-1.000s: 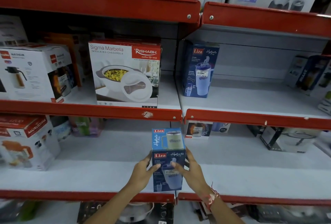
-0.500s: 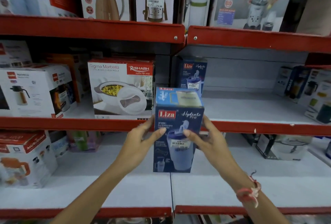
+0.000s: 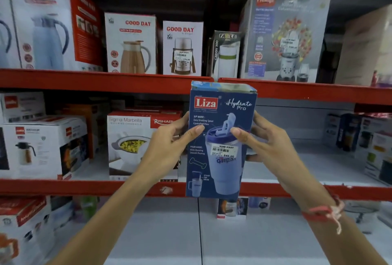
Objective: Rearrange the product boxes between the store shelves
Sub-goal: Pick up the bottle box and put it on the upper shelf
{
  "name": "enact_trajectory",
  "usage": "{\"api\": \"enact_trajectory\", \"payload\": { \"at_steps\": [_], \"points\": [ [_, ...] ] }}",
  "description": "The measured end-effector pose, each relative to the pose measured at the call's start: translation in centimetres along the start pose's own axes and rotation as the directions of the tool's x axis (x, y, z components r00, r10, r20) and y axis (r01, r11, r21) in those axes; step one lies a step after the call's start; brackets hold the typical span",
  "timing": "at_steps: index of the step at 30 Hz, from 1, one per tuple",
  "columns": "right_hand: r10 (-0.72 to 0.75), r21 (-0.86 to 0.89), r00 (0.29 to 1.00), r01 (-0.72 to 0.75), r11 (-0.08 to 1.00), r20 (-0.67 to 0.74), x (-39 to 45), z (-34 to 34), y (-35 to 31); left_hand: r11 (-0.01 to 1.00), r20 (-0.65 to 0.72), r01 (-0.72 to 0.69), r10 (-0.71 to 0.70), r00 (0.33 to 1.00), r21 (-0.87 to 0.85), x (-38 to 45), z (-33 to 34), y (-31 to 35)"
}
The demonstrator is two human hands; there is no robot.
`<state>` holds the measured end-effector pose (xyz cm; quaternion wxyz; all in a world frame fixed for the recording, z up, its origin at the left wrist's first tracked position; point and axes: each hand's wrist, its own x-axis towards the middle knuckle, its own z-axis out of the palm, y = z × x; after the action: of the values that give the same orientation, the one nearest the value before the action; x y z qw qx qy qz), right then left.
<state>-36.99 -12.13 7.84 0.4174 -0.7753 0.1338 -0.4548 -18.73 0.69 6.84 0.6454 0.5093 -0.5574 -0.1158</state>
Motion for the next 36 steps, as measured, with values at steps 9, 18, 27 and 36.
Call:
{"api": "enact_trajectory", "payload": {
  "at_steps": [9, 18, 27, 36],
  "points": [
    [0.025, 0.032, 0.999, -0.026, 0.999, 0.023, 0.6, -0.6, 2.0, 1.0, 0.012, 0.023, -0.022, 1.0, -0.017, 0.8, 0.9, -1.3],
    [0.099, 0.075, 0.994, -0.102, 0.992, 0.036, 4.2, -2.3, 8.3, 0.993, 0.017, 0.114, -0.113, 0.993, -0.043, 4.2, 3.7, -6.9],
    [0.166, 0.093, 0.986, -0.162, 0.982, -0.032, 8.2, -3.3, 14.2, 0.984, -0.034, 0.151, -0.148, 0.988, 0.1, 9.5, 6.1, -11.4],
    [0.27, 0.04, 0.959, -0.268, 0.963, -0.088, 10.4, -3.0, 18.5, 0.96, -0.027, 0.266, -0.265, 0.964, 0.082, 11.8, 7.3, -14.6]
  ]
}}
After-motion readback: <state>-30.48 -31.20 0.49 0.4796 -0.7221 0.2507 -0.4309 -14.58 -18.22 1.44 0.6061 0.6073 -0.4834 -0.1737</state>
